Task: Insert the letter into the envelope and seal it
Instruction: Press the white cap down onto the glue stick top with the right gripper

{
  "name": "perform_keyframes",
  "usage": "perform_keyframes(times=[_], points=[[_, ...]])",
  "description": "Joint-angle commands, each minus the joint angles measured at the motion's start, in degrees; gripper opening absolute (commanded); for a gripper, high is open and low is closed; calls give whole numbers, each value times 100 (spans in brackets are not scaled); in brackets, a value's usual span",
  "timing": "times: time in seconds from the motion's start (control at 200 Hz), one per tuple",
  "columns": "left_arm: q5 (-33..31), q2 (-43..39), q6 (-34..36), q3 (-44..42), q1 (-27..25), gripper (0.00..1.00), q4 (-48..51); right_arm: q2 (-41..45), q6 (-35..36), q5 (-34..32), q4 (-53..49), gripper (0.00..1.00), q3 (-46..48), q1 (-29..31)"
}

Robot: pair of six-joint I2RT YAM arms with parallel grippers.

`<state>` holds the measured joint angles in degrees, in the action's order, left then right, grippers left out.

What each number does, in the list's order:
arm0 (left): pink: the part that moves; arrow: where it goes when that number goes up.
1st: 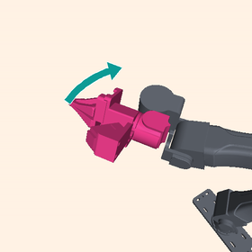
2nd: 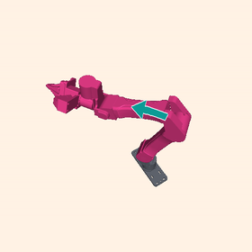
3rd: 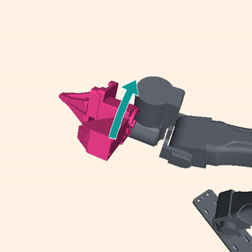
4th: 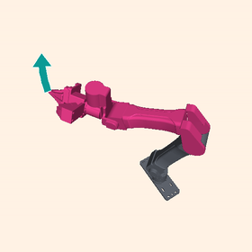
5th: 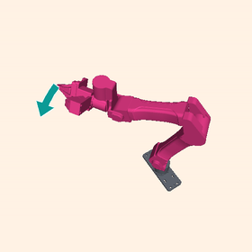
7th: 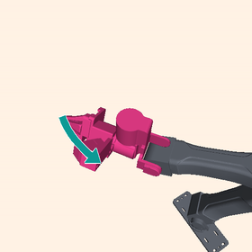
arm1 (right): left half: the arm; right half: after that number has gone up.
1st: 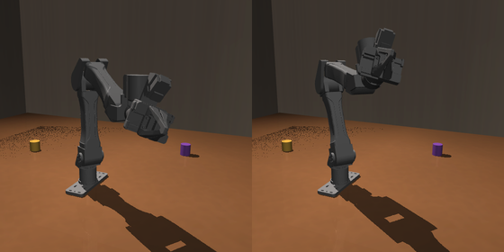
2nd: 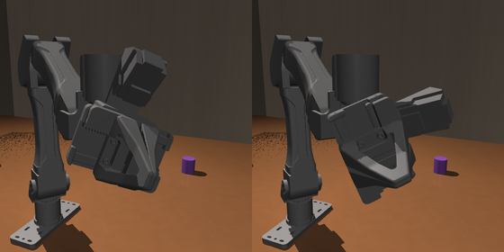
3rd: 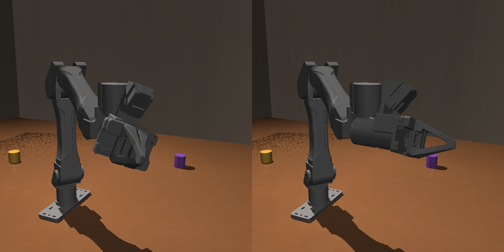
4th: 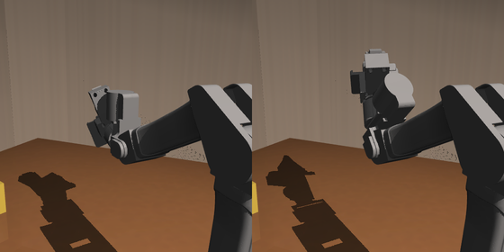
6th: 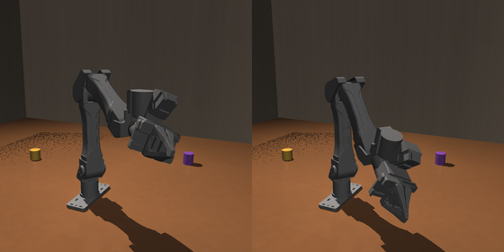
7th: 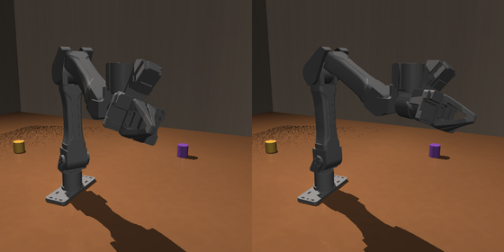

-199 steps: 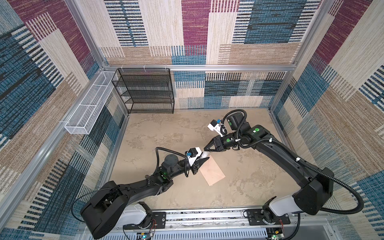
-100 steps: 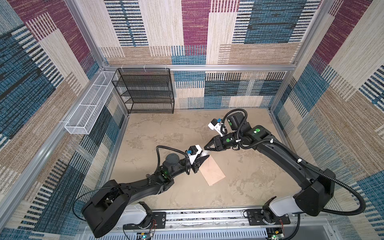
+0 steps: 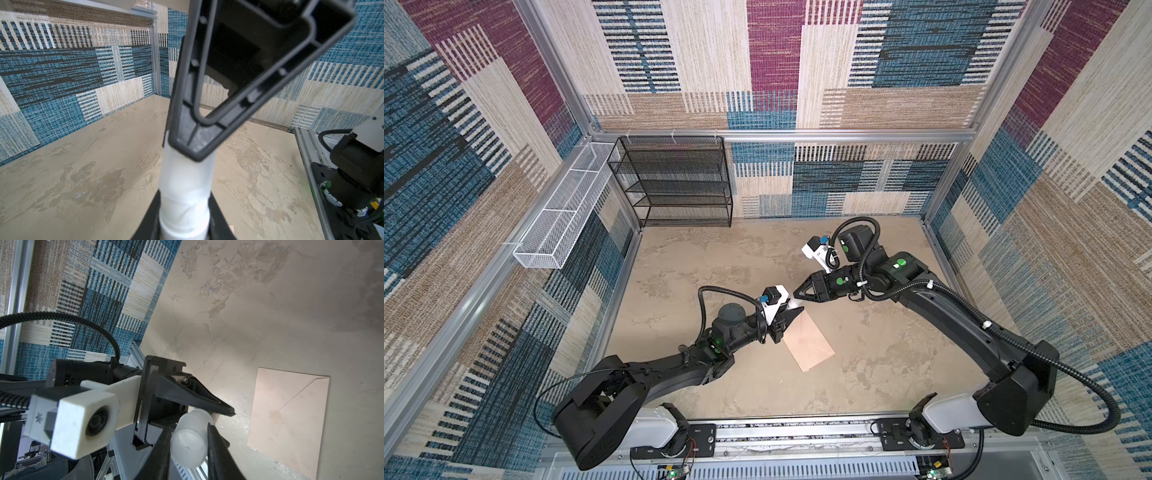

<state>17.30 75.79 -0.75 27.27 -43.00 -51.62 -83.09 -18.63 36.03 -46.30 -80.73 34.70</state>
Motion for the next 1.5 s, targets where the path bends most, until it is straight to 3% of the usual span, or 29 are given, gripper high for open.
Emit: perform_keyframes(times=[0.0, 0.867, 1.498], points=[[-45, 15, -79, 73, 10, 0, -351, -117, 62, 155, -350, 31, -91, 87], [-205, -192, 82, -152, 10, 0, -1307, -783, 132, -913, -756, 28, -380, 742], [-420, -650, 171, -72, 38, 0, -1428, -1113, 40, -1063, -603, 24, -137, 817]])
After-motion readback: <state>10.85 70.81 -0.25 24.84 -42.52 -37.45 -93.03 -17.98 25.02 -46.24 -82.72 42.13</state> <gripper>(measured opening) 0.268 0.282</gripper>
